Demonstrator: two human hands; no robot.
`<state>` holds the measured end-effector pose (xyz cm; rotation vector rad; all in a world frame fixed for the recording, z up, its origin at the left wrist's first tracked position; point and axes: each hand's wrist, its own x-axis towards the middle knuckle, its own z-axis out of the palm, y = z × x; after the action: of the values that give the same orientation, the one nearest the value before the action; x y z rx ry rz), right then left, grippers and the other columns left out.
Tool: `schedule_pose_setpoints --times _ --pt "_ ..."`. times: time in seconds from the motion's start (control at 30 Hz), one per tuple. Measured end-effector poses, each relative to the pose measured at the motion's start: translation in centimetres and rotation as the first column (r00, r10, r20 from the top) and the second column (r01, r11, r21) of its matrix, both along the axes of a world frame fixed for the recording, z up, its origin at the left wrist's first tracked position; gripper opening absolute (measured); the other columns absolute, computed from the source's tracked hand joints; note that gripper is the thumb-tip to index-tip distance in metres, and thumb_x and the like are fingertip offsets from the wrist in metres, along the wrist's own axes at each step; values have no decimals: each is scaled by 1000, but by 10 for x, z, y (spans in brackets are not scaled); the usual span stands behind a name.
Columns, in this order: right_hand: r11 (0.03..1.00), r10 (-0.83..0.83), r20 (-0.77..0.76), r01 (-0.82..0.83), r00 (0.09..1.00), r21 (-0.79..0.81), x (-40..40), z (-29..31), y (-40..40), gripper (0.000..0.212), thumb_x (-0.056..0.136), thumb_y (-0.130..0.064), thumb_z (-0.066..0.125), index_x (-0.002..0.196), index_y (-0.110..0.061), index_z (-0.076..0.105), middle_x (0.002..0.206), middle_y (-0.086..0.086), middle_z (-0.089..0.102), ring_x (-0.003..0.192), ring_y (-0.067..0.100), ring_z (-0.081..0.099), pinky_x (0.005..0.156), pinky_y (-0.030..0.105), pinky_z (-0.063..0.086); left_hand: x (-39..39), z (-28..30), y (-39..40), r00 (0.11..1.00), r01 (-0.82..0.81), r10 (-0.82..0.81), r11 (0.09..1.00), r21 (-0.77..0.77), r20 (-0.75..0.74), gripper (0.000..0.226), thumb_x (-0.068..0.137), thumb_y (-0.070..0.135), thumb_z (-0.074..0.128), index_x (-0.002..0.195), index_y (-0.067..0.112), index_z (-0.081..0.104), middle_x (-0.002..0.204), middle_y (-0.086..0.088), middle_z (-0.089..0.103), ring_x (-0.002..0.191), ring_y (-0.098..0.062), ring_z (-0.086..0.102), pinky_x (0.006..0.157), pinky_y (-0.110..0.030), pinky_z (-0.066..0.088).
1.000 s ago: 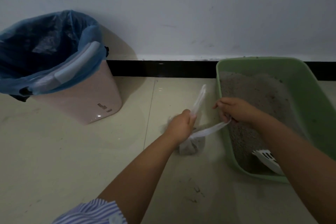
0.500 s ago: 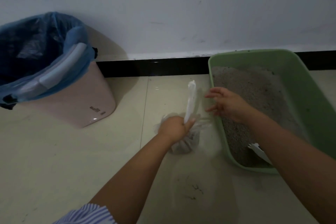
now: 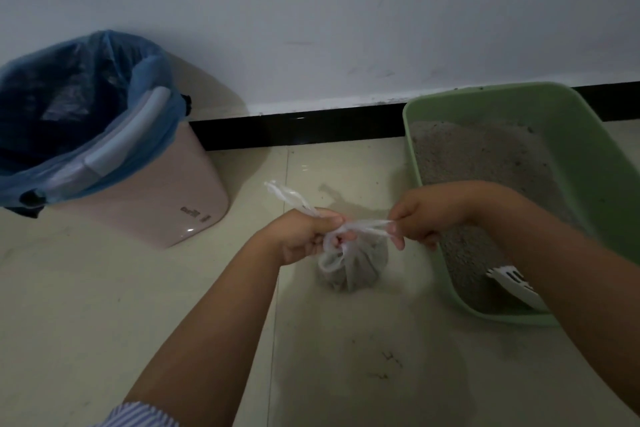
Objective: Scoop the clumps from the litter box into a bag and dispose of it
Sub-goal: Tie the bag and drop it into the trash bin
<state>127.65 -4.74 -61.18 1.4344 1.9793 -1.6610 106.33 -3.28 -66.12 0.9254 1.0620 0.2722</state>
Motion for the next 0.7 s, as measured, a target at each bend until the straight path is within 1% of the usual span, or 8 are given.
schedule_pose_setpoints --times 0.13,0.23,0.3,0.4,0.5,0.6,0.67,0.7 --pt "965 68 10 -64 998 -253 -11 -16 -11 33 93 1 38 70 -13 57 38 -7 39 38 8 40 50 18 49 4 1 -1 993 -92 95 995 34 -76 17 87 -2 55 74 4 65 54 0 66 52 -6 61 55 -14 51" --pt "950 240 166 -197 956 -241 -22 -38 -16 24 92 -2 44 80 -9 64 44 -6 52 47 7 51 60 23 49 11 0 -7 963 18 59 960 281 -263 20 76 -8 67 66 9 65 75 -8 68 78 -17 65 76 -24 52" --pt "946 317 268 -283 910 -160 -26 -42 -16 20 92 -7 48 102 -3 65 65 -1 62 59 8 55 70 28 48 13 -1 -10 939 149 15 882 446 -344 29 73 -9 69 56 14 60 80 -12 67 88 -18 67 83 -30 52" --pt "928 214 392 -312 895 204 -25 -40 -12 36 91 -8 50 126 -11 56 111 7 63 86 16 53 75 22 38 9 -5 -12 905 350 -59 665 659 -421 20 71 -1 70 55 10 63 61 4 56 60 12 57 64 -6 44" --pt "895 -28 247 -85 969 437 -23 -42 -8 49 89 -14 57 136 -15 44 129 6 54 115 20 51 93 27 41 4 -10 -14 901 376 -6 511 773 -434 9 62 14 64 63 7 70 60 16 50 54 13 47 57 -3 37" --pt "908 -9 159 -58 987 414 -32 -52 -9 45 90 -23 57 133 -13 47 130 6 53 117 20 48 96 28 37 11 -8 -19 933 294 -28 632 717 -358 14 77 5 66 67 13 62 64 13 52 57 5 51 57 -4 39" --pt "902 -44 108 -7 993 431 -36 -61 -11 18 91 -18 55 104 -10 65 93 7 64 85 20 53 71 24 38 14 -4 -21 962 178 1 756 629 -273 27 79 -3 67 63 16 59 66 7 57 56 7 57 58 -6 45" --pt "896 -67 98 16 993 444 -36 -64 -12 16 91 -16 54 79 -13 65 71 2 57 68 17 48 60 24 33 14 -6 -20 968 138 25 775 616 -249 28 79 -2 69 62 18 59 66 5 59 56 7 58 59 -8 48"
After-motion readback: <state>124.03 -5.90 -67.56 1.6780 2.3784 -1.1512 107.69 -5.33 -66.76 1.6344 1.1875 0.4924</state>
